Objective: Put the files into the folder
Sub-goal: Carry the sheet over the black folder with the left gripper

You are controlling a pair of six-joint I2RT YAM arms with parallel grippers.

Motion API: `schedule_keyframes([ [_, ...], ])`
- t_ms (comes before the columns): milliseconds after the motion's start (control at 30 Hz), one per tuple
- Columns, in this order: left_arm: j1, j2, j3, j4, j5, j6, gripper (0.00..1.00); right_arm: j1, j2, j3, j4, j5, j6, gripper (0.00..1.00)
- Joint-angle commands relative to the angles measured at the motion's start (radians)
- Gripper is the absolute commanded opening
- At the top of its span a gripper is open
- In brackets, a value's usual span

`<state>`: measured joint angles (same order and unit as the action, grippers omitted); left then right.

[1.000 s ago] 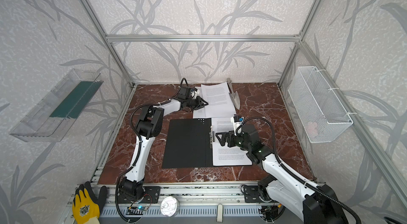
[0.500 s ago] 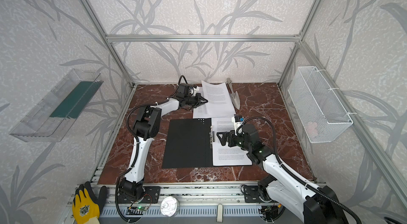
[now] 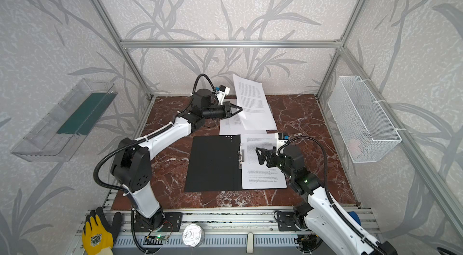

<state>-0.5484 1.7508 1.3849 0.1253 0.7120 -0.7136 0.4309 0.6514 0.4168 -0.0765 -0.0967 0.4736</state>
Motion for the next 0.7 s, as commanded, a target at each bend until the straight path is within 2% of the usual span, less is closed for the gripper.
schedule_keyframes([
  [0,-0.055,-0.074,-0.077,-0.051,-0.081,0.064,0.0,-0.011,-0.139,-0.003,-0.104,0.079,0.01,0.99],
  [100,-0.063,-0.132,-0.18,-0.053,-0.111,0.048,0.0,-0.011,-0.282,0.004,-0.159,0.1,-0.01,0.99],
  [200,-0.063,-0.18,-0.289,-0.053,-0.127,0.033,0.0,-0.012,-0.334,0.007,-0.185,0.11,-0.028,0.99],
  [367,-0.063,-0.257,-0.502,0.046,-0.108,-0.052,0.0,-0.013,-0.177,0.049,-0.174,0.049,-0.069,0.99],
  [533,-0.051,-0.282,-0.631,-0.013,-0.15,-0.009,0.0,-0.012,-0.021,0.069,-0.121,-0.067,-0.069,0.99],
  [667,-0.035,-0.324,-0.686,-0.142,-0.271,0.061,0.0,-0.013,0.084,0.079,-0.088,-0.147,-0.054,0.99],
])
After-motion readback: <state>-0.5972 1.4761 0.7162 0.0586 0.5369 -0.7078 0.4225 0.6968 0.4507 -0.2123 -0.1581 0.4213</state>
